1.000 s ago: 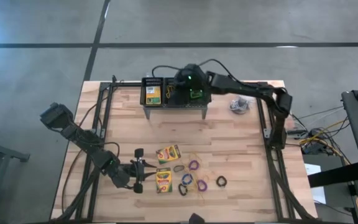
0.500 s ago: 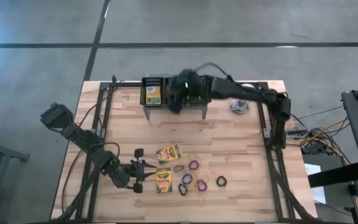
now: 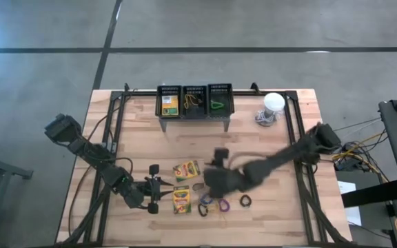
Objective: Pick & Place Office Desk Supplies
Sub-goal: Put the black spring key chain into the right black bin
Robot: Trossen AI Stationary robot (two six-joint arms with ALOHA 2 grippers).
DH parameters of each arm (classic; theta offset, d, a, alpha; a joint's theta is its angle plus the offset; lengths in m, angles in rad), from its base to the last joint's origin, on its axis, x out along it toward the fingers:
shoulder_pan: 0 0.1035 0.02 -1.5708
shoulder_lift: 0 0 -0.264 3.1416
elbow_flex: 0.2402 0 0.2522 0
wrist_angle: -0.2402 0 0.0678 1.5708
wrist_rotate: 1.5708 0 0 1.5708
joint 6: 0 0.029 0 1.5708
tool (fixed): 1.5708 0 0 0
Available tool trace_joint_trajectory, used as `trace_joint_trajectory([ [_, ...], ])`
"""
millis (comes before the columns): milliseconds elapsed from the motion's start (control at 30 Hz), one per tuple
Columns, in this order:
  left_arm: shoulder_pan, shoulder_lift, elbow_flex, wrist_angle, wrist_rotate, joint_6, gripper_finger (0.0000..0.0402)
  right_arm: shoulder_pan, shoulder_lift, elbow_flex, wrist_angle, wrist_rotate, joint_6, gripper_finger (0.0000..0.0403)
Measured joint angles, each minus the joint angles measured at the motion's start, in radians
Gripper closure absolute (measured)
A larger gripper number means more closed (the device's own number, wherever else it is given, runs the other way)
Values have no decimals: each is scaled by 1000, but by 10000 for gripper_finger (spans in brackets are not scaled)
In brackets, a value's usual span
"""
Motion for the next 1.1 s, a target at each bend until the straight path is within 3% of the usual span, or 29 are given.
trace_joint_trajectory([
  [267, 8, 0, 0, 32, -4, 24, 295, 177, -52, -275, 37, 25, 436, 270],
  [467, 29, 0, 0, 42, -4, 27, 295, 233, -112, -469, 92, 53, 749, 243],
  [600, 46, 0, 0, 46, -4, 27, 295, 243, -147, -577, 275, 65, 756, 208],
  [767, 57, 0, 0, 48, -4, 27, 295, 245, -155, -670, 499, 47, 648, 173],
  [1100, 58, 0, 0, 47, -4, 27, 295, 334, -299, -614, 310, -203, 710, 173],
])
